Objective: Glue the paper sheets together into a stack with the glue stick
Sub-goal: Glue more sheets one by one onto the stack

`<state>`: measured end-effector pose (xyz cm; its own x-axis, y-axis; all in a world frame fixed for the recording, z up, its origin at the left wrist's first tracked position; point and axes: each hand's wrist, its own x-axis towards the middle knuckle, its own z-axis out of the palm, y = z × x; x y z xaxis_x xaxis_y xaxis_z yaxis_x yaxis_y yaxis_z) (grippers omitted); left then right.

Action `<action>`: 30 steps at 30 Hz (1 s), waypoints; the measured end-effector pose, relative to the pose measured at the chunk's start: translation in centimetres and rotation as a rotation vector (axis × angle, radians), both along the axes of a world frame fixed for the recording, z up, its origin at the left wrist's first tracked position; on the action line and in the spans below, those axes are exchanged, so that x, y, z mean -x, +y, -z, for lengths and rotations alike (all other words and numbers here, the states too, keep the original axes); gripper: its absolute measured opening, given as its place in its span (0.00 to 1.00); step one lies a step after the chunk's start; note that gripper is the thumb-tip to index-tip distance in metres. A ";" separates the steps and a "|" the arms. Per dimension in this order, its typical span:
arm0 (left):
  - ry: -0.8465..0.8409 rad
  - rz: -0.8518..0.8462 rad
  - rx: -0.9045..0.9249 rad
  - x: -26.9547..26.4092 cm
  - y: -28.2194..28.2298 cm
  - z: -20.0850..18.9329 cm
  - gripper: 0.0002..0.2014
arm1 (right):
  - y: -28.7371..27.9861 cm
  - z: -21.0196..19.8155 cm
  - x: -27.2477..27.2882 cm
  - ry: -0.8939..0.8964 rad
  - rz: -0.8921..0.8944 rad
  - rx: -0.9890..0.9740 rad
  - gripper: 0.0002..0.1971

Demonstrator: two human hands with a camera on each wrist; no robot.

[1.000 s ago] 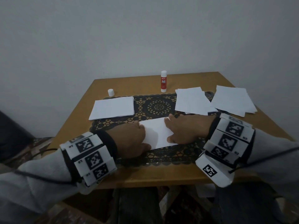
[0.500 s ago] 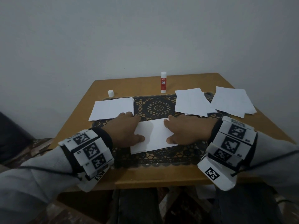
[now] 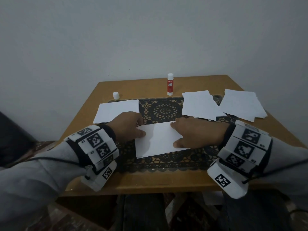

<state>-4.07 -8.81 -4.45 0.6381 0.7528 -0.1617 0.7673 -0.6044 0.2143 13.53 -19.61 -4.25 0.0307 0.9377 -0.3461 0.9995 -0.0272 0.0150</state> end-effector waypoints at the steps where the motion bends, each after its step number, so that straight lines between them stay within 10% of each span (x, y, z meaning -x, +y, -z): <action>1: -0.010 -0.005 0.002 0.0 0.0 0.1 0.15 | 0.0 0.0 0.0 0.001 0.001 0.000 0.27; 30: -0.239 -0.023 -0.021 0.6 -0.4 -0.4 0.08 | -0.2 0.2 0.1 0.043 0.035 -0.024 0.30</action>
